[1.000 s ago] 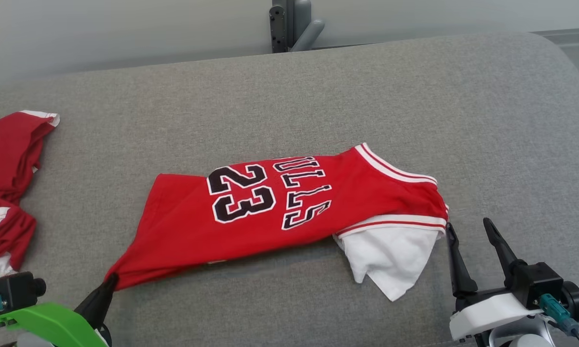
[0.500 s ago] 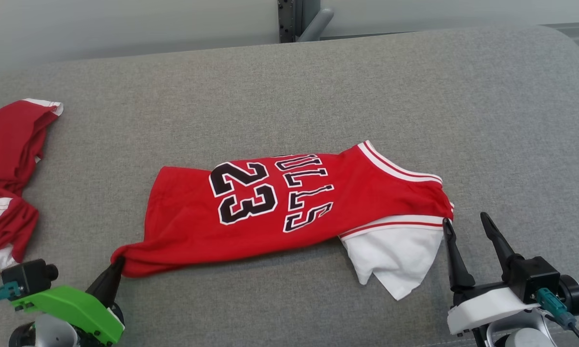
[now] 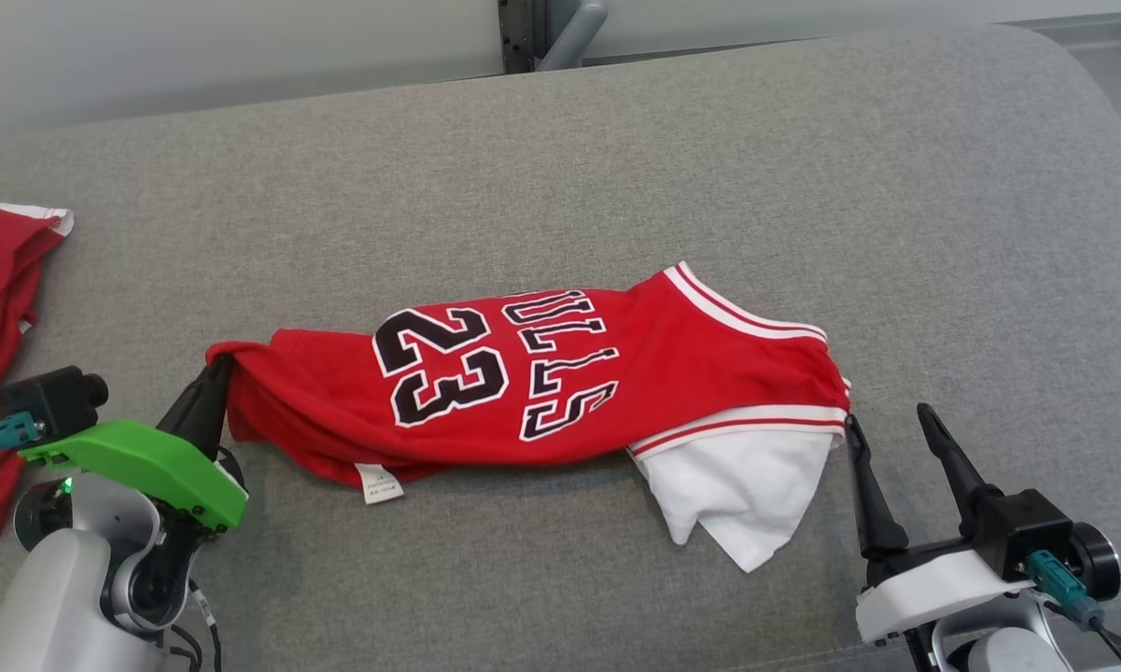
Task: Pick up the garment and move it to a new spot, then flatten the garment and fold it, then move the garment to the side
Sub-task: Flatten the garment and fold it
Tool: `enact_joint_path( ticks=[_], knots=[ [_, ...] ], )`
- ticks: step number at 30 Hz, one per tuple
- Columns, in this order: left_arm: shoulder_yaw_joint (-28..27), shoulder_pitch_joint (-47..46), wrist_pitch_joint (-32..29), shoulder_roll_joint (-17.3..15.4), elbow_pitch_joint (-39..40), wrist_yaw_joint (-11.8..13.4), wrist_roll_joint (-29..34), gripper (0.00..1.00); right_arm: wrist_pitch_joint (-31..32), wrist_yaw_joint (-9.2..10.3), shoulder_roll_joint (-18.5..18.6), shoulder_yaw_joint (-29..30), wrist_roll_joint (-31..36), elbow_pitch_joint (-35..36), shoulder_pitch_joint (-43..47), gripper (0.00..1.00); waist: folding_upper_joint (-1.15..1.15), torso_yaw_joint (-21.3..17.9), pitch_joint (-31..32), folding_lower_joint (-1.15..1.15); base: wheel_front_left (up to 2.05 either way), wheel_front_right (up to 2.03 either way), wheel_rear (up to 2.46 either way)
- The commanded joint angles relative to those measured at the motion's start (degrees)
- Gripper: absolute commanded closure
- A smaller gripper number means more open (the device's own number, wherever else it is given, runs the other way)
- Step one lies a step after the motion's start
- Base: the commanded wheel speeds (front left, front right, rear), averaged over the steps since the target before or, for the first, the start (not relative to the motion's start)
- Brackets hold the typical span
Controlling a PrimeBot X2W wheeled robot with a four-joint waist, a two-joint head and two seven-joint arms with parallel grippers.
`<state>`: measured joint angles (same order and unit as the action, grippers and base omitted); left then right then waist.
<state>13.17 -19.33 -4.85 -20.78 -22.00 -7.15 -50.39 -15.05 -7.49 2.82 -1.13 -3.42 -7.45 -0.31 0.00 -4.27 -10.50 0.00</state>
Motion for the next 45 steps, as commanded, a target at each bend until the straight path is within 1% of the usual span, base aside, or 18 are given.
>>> enact_joint_path(
  ticks=[1, 4, 7, 9, 10, 12, 15, 17, 18, 19, 20, 28, 33, 35, 39, 42, 43, 45],
  knots=[
    [0.16, -1.21, 0.28, -0.08, -1.04, -0.36, 0.30, 1.00, -0.21, 0.00, 0.12, 0.03, -0.04, -0.06, -0.49, 0.00, 0.00, -0.63, -0.40, 0.00, 0.00, 0.00, 0.00],
    [0.38, -3.86, 2.39, -0.54, -5.06, 0.06, 2.19, 1.00, -0.21, 0.01, 0.12, -0.36, 0.05, -0.12, -0.70, 0.00, 0.00, -1.45, -0.72, 0.00, 0.00, 0.00, 0.00],
    [-1.45, -5.96, 7.19, 0.20, -9.64, 2.70, 3.19, 1.00, -0.21, 0.00, 0.13, -0.59, 0.05, -0.21, -0.82, 0.00, 0.00, -2.31, -0.87, 0.00, 0.00, 0.00, 0.00],
    [-0.58, -6.30, 7.92, 0.76, -12.63, 3.39, 4.28, 1.00, -0.21, 0.00, 0.12, -0.42, 0.05, -0.15, -0.49, 0.00, 0.00, -2.58, -0.84, 0.00, 0.00, 0.00, 0.00],
    [-0.07, -6.25, 7.35, 1.12, -14.16, 3.17, 4.31, 1.00, -0.21, 0.01, 0.12, -0.40, 0.09, -0.21, -0.21, 0.00, 0.00, -2.68, -0.82, 0.00, 0.00, 0.00, 0.00],
    [0.54, -6.22, 7.05, 0.93, -16.48, 2.60, 4.53, 0.78, -0.21, 0.01, 0.12, -0.54, 0.16, -0.29, 0.08, 0.00, 0.00, -2.84, -0.79, 0.00, 0.00, 0.00, 0.00],
    [0.68, -5.99, 7.55, 1.60, -19.16, 1.86, 3.61, 0.66, -0.21, 0.00, 0.12, -0.30, 0.14, -0.31, 0.26, 0.00, 0.00, -2.73, -0.77, 0.00, 0.00, 0.00, 0.00],
    [0.97, -5.79, 7.36, 1.81, -20.29, 1.34, 3.08, 0.55, -0.21, 0.00, 0.12, -0.05, 0.09, -0.29, 0.48, 0.00, 0.00, -2.40, -0.75, 0.00, 0.00, 0.00, 0.00],
    [1.11, -5.61, 7.29, 1.78, -20.78, 1.07, 2.87, 0.44, -0.21, 0.00, 0.11, -0.04, 0.09, -0.34, 0.54, 0.00, 0.00, -2.21, -0.69, 0.00, 0.00, 0.00, 0.00],
    [1.28, -5.40, 7.40, 1.62, -21.16, 0.94, 2.82, 0.07, -0.21, 0.01, 0.12, -0.01, 0.08, -0.39, 0.56, 0.00, 0.00, -2.02, -0.59, 0.00, 0.00, 0.00, 0.00],
    [1.32, -5.09, 7.43, 1.52, -21.56, 0.71, 2.47, 0.00, -0.21, 0.00, 0.12, 0.00, 0.05, -0.44, 0.53, 0.00, 0.00, -1.85, -0.46, 0.00, 0.00, 0.00, 0.00],
    [0.83, -0.92, 12.40, 0.60, -18.86, 0.54, 2.78, 0.00, -0.21, 0.00, 0.13, 1.30, 0.39, 0.86, 1.20, 0.00, 0.00, -0.62, 1.26, 0.00, 0.00, 0.00, 0.00],
    [0.74, 6.36, 17.63, 0.80, -8.84, 2.89, 5.04, 0.00, -0.21, 0.00, 0.12, 3.92, 1.21, 3.77, 2.66, 0.00, 0.00, 0.95, 2.98, 0.00, 0.00, 0.00, 0.00],
    [0.56, 9.95, 18.99, 0.43, -3.94, 5.17, 7.65, 0.00, -0.20, 0.00, 0.12, 4.65, 1.81, 5.06, 3.25, 0.00, 0.00, 1.70, 3.69, 0.00, 0.00, 0.00, 0.00],
    [0.24, 17.20, 20.02, 1.59, 5.76, 8.46, 12.17, 0.00, -0.21, 0.00, 0.12, 5.59, 2.42, 6.88, 4.56, 0.00, 0.00, 3.18, 4.88, 0.00, 0.00, 0.00, 0.00],
    [-1.19, 21.15, 20.06, 2.60, 11.79, 9.63, 17.02, 0.00, -0.21, 0.00, 0.11, 5.39, 3.04, 6.59, 5.23, 0.00, 0.00, 4.14, 5.40, 0.00, 0.00, 0.00, 0.00],
    [-3.05, 23.71, 20.03, 4.36, 15.37, 9.72, 20.24, 0.00, -0.21, 0.01, 0.13, 5.13, 3.17, 5.91, 5.57, 0.00, 0.00, 4.64, 5.86, 0.00, 0.00, 0.00, 0.00],
    [-5.48, 25.84, 20.03, 6.15, 17.92, 9.51, 23.32, 0.00, -0.21, 0.01, 0.12, 4.69, 3.21, 4.97, 5.95, 0.00, 0.00, 5.02, 6.38, 0.00, 0.00, 0.00, 0.00]
  ],
)
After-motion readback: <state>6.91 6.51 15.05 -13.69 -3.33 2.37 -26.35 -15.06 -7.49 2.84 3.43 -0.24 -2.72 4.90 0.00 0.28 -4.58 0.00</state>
